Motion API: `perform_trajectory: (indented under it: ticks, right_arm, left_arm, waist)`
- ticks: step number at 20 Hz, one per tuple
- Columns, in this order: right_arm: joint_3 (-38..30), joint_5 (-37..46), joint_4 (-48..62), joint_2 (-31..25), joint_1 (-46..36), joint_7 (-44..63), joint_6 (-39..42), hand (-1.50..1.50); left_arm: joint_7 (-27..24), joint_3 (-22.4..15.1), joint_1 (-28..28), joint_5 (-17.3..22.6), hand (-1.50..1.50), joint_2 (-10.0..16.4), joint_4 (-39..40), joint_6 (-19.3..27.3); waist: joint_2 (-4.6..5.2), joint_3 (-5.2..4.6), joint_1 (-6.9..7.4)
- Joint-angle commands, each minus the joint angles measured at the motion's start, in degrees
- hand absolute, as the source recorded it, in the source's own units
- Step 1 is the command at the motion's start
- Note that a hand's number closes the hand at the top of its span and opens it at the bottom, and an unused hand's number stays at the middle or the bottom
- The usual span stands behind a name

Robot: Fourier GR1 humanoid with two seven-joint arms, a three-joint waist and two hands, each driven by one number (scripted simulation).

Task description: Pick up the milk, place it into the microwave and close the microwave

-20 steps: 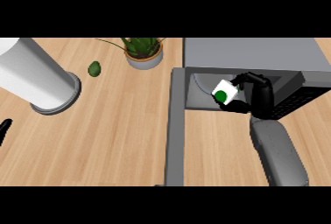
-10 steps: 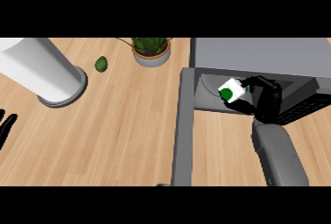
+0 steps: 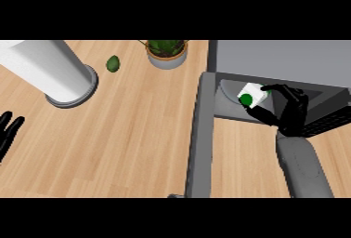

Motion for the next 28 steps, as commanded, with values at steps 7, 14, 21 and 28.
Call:
perform_trajectory:
  ticks: [7, 14, 21, 28]
  right_arm:
    - [-1.5, -0.2, 9.9, 2.1, -6.0, 12.9, 1.2, -1.5]
    - [-2.4, -1.8, 12.7, 2.6, -9.0, 15.0, 3.0, -1.5]
    - [-4.0, -1.0, 16.9, 0.8, -11.8, 16.2, 2.6, -1.5]
    - [-4.3, -1.6, 18.2, 0.6, -11.6, 15.8, 5.1, -1.5]
  left_arm:
    - [-0.2, -2.8, -2.3, -2.3, -1.5, -0.5, 0.4, -0.3]
    - [0.7, -4.8, -3.1, -3.9, -1.5, -1.2, 0.6, 0.1]
    - [0.4, -5.8, -3.5, -5.7, -1.5, -1.9, -0.2, 0.6]
    - [0.0, -7.7, -2.5, -6.9, -1.5, -3.5, 0.8, 0.3]
  waist:
    - [3.38, 0.22, 3.53]
    - [2.84, 0.33, 2.75]
    - [2.42, 0.35, 1.77]
    - [2.19, 0.31, 0.38]
